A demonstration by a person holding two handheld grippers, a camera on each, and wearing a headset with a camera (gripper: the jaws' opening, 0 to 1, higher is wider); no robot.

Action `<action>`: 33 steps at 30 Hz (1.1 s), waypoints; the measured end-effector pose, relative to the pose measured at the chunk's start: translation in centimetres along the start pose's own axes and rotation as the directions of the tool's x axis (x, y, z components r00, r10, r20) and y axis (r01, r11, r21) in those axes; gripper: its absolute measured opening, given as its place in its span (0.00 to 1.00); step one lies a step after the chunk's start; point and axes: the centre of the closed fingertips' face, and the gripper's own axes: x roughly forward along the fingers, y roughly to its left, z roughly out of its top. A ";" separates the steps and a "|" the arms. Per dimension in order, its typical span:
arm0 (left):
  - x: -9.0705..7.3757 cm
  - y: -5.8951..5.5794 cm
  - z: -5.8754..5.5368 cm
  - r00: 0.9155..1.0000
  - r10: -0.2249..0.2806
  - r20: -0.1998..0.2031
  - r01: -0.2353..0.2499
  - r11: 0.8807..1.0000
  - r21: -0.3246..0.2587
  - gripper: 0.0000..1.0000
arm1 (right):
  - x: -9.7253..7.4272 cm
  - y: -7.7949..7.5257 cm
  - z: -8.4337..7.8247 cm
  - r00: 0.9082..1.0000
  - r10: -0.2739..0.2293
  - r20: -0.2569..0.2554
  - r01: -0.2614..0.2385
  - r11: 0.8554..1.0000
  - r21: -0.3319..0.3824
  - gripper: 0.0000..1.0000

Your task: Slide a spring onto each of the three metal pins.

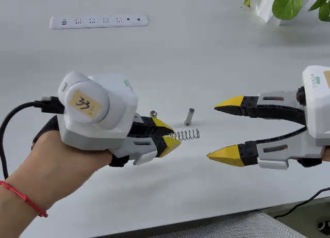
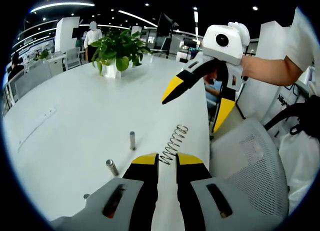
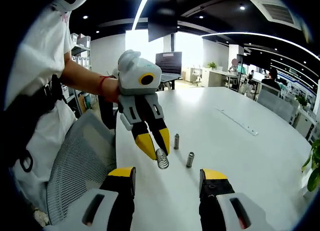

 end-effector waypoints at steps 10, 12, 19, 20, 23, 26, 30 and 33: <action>-1.5 -0.3 1.4 0.996 0.003 0.090 0.000 1.000 -0.031 0.09 | 1.2 0.8 2.5 0.998 0.064 0.024 -0.063 0.998 -0.025 0.33; -1.8 -0.4 1.6 0.994 0.003 0.108 0.002 0.999 -0.042 0.09 | 1.3 1.0 2.8 0.996 0.080 0.025 -0.080 0.996 -0.032 0.29; -2.4 -0.4 2.2 0.989 0.002 0.145 0.005 0.999 -0.051 0.09 | 1.7 1.3 3.6 0.994 0.110 0.031 -0.108 0.993 -0.043 0.20; -2.4 -0.4 2.2 0.989 0.002 0.148 0.006 0.998 -0.056 0.09 | 1.7 1.3 3.7 0.993 0.113 0.031 -0.111 0.993 -0.044 0.19; -2.7 -0.3 2.2 0.988 0.003 0.157 0.006 0.998 -0.056 0.09 | 1.8 1.4 3.9 0.992 0.119 0.032 -0.118 0.992 -0.047 0.16; -2.8 -0.3 2.3 0.986 0.002 0.167 0.009 0.998 -0.062 0.09 | 1.9 1.4 3.9 0.992 0.121 0.030 -0.119 0.992 -0.051 0.14; -2.9 -0.4 2.3 0.985 -0.002 0.174 0.014 0.998 -0.068 0.09 | 1.9 1.5 4.2 0.992 0.121 0.033 -0.119 0.991 -0.054 0.08; -2.9 -0.5 2.2 0.985 -0.003 0.173 0.015 0.998 -0.065 0.09 | 2.0 1.8 4.2 0.991 0.127 0.033 -0.125 0.991 -0.051 0.07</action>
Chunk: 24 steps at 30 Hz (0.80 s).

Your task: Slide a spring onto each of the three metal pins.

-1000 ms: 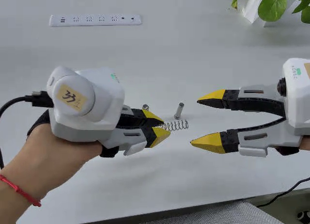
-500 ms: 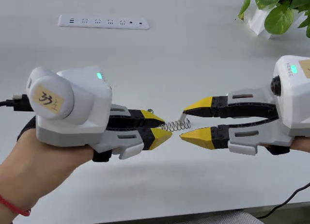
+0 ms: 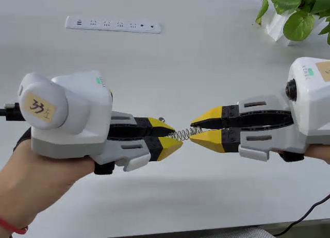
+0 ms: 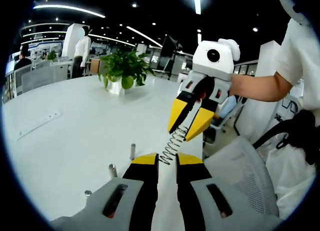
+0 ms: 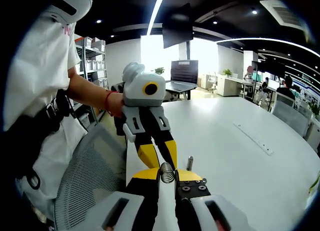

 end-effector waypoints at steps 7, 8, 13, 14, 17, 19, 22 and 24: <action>-0.2 -0.1 0.0 1.000 -0.007 0.005 0.007 1.000 0.013 0.10 | 0.1 0.1 0.0 1.000 0.004 -0.005 -0.004 1.000 0.001 0.07; -0.2 -0.1 0.0 1.000 -0.008 0.006 0.008 1.000 0.014 0.10 | 0.1 0.1 0.1 1.000 0.005 -0.007 -0.005 1.000 0.000 0.06; -0.3 -0.2 -0.1 1.000 -0.015 0.009 0.015 1.000 0.021 0.10 | 0.2 0.4 0.3 1.000 0.018 -0.015 -0.018 1.000 -0.005 0.06; -0.4 -0.2 -0.2 1.000 -0.018 0.007 0.018 0.999 0.027 0.10 | 0.3 0.4 0.4 1.000 0.020 -0.016 -0.020 1.000 -0.006 0.06; -0.4 -0.3 -0.3 1.000 -0.021 0.006 0.021 0.999 0.035 0.10 | 0.3 0.6 0.4 0.999 0.029 -0.022 -0.029 1.000 -0.007 0.06; -0.4 -0.4 -0.4 1.000 -0.024 0.004 0.024 0.999 0.040 0.10 | 0.4 0.6 0.5 0.999 0.034 -0.026 -0.034 0.999 -0.009 0.06; -0.4 -0.5 -0.5 1.000 -0.027 -0.001 0.027 0.998 0.049 0.10 | 0.4 0.8 0.6 0.999 0.043 -0.033 -0.043 0.999 -0.013 0.06; -0.4 -0.6 -0.6 1.000 -0.028 -0.002 0.028 0.998 0.064 0.08 | 0.4 0.9 0.7 0.998 0.051 -0.041 -0.052 0.999 -0.013 0.06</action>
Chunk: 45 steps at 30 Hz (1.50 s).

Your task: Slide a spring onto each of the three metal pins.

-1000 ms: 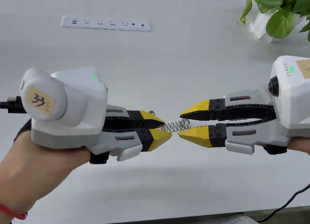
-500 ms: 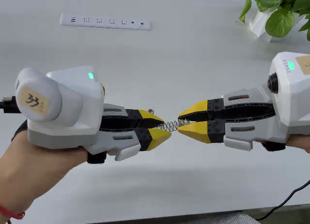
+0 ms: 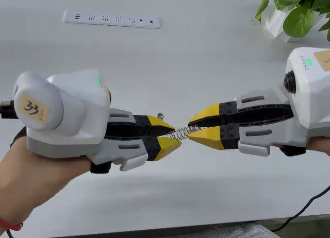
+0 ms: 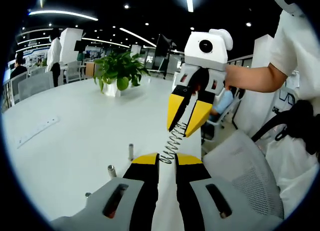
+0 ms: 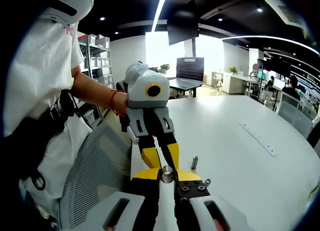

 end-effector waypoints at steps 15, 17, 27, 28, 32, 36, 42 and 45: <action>0.4 -1.1 0.0 1.000 -0.025 -0.016 0.026 0.998 0.051 0.09 | 0.1 0.4 0.1 0.995 0.061 -0.083 -0.066 0.996 -0.053 0.06; 0.5 -1.3 0.2 0.999 -0.030 -0.012 0.031 0.998 0.060 0.09 | 0.2 0.5 0.0 0.993 0.071 -0.099 -0.077 0.995 -0.062 0.06; 0.7 -1.6 0.2 0.999 -0.036 -0.037 0.040 0.994 0.105 0.09 | 0.4 0.9 0.1 0.982 0.103 -0.160 -0.119 0.988 -0.098 0.06; 0.7 -1.6 0.1 0.999 -0.035 -0.041 0.040 0.993 0.112 0.09 | 0.4 0.8 0.0 0.981 0.104 -0.164 -0.122 0.988 -0.100 0.06; 0.7 -1.5 -0.1 0.998 -0.036 -0.059 0.043 0.990 0.133 0.10 | 0.4 0.9 -0.1 0.977 0.108 -0.182 -0.129 0.986 -0.108 0.06; 0.6 -1.3 -0.4 0.997 -0.033 -0.071 0.042 0.990 0.134 0.10 | 0.3 0.9 0.0 0.977 0.107 -0.185 -0.129 0.985 -0.111 0.05; 0.6 -1.0 -0.6 0.997 -0.029 -0.077 0.040 0.990 0.138 0.09 | 0.2 0.8 0.1 0.977 0.105 -0.186 -0.128 0.986 -0.111 0.05; 0.6 -1.0 -0.6 0.996 -0.032 -0.077 0.043 0.989 0.139 0.08 | 0.2 1.0 0.2 0.976 0.108 -0.188 -0.131 0.985 -0.112 0.05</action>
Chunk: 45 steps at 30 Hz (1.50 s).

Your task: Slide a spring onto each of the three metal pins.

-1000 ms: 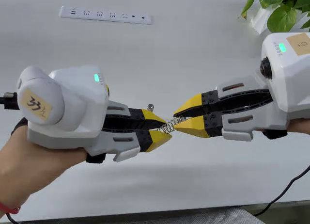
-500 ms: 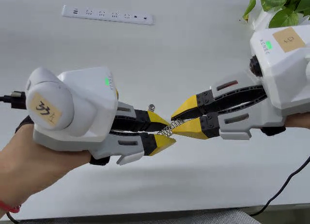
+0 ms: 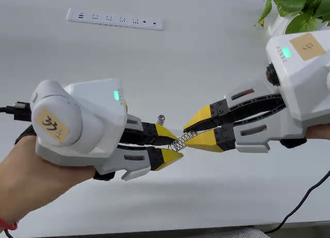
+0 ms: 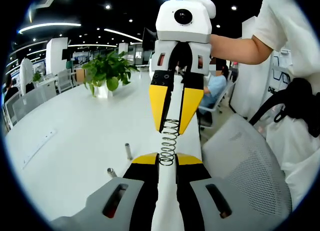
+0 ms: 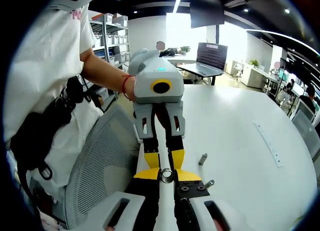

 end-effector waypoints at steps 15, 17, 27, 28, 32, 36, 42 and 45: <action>0.0 -0.2 -0.2 1.000 0.002 0.002 -0.002 1.000 -0.010 0.07 | 0.0 0.0 0.1 1.000 0.005 -0.019 -0.005 1.000 -0.023 0.06; 0.0 -0.2 -0.2 1.000 0.001 0.006 -0.001 1.000 -0.023 0.06 | -0.1 0.0 0.1 1.000 0.005 -0.022 -0.006 1.000 -0.027 0.06; 0.0 -0.1 0.1 0.999 -0.001 0.055 0.004 0.998 -0.059 0.06 | -0.3 -0.2 0.2 0.999 0.006 -0.034 -0.007 0.999 -0.046 0.06; 0.0 -0.1 0.1 0.998 -0.001 0.061 0.005 0.998 -0.064 0.06 | -0.3 -0.2 0.2 0.999 0.009 -0.035 -0.010 0.999 -0.043 0.06; 0.0 -0.1 0.2 0.997 -0.003 0.075 0.009 0.997 -0.076 0.06 | -0.2 -0.1 0.3 0.999 0.011 -0.043 -0.013 0.999 -0.048 0.07; 0.0 -0.2 0.3 0.996 -0.002 0.085 0.009 0.997 -0.081 0.06 | -0.2 -0.1 0.3 0.999 0.016 -0.047 -0.019 0.999 -0.047 0.08; -0.1 -0.2 0.5 0.995 0.000 0.101 0.009 0.996 -0.089 0.06 | -0.1 0.0 0.2 0.998 0.027 -0.056 -0.029 0.999 -0.044 0.11; -0.1 -0.2 0.6 0.995 0.000 0.104 0.009 0.996 -0.089 0.06 | -0.1 0.1 0.3 0.997 0.043 -0.071 -0.046 0.998 -0.048 0.12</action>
